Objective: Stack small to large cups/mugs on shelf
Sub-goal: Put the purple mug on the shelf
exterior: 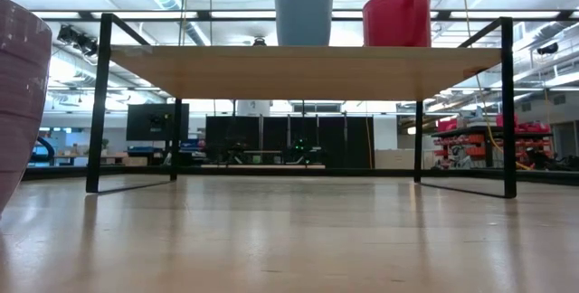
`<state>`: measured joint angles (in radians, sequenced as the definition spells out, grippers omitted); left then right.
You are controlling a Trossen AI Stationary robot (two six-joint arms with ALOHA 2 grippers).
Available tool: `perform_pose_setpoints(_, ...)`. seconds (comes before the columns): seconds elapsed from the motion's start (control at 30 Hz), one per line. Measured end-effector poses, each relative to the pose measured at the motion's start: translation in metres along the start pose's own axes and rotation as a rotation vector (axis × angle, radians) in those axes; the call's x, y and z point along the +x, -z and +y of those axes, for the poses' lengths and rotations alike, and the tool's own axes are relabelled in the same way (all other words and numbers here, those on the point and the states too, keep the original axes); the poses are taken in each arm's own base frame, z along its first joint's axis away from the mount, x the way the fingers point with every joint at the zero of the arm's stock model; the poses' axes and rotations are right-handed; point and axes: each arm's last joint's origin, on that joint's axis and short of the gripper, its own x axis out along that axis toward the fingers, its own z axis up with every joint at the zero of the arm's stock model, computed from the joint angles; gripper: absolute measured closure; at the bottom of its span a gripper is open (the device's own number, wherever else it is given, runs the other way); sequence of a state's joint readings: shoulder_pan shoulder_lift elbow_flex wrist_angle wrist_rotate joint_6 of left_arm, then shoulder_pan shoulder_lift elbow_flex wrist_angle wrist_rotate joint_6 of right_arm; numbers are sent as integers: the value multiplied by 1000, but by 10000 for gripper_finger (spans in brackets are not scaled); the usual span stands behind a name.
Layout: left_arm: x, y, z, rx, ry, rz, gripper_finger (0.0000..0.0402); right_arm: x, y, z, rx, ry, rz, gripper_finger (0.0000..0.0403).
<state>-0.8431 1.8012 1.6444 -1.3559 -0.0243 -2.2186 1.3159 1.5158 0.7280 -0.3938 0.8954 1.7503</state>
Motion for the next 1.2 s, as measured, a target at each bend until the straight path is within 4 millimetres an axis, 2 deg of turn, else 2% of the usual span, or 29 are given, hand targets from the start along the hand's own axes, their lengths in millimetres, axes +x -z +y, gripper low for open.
perform_pose_setpoints(0.1,0,2,-1,0,25,0,310,0,-1,1,2,-10,-31,341)
perform_pose_setpoints(0.37,0,-13,-15,-52,91,-44,310,-1,0,3,2,-30,-35,341)
perform_pose_setpoints(0.67,3,-19,-19,-85,84,-71,310,-1,0,7,8,-57,-30,341)
perform_pose_setpoints(0.77,4,-13,-18,-79,131,-114,310,-1,1,9,5,-69,-28,341)
perform_pose_setpoints(0.83,1,-6,-17,-59,226,-163,312,-2,1,9,3,-74,-27,341)
perform_pose_setpoints(0.93,-6,6,-12,-3,426,-307,321,-2,2,9,-8,-75,-27,341)
perform_pose_setpoints(1.03,-10,19,-1,57,555,-464,331,-2,2,9,-23,-74,-28,341)
perform_pose_setpoints(1.2,-11,36,19,173,570,-519,344,-2,2,9,-25,-74,-26,341)
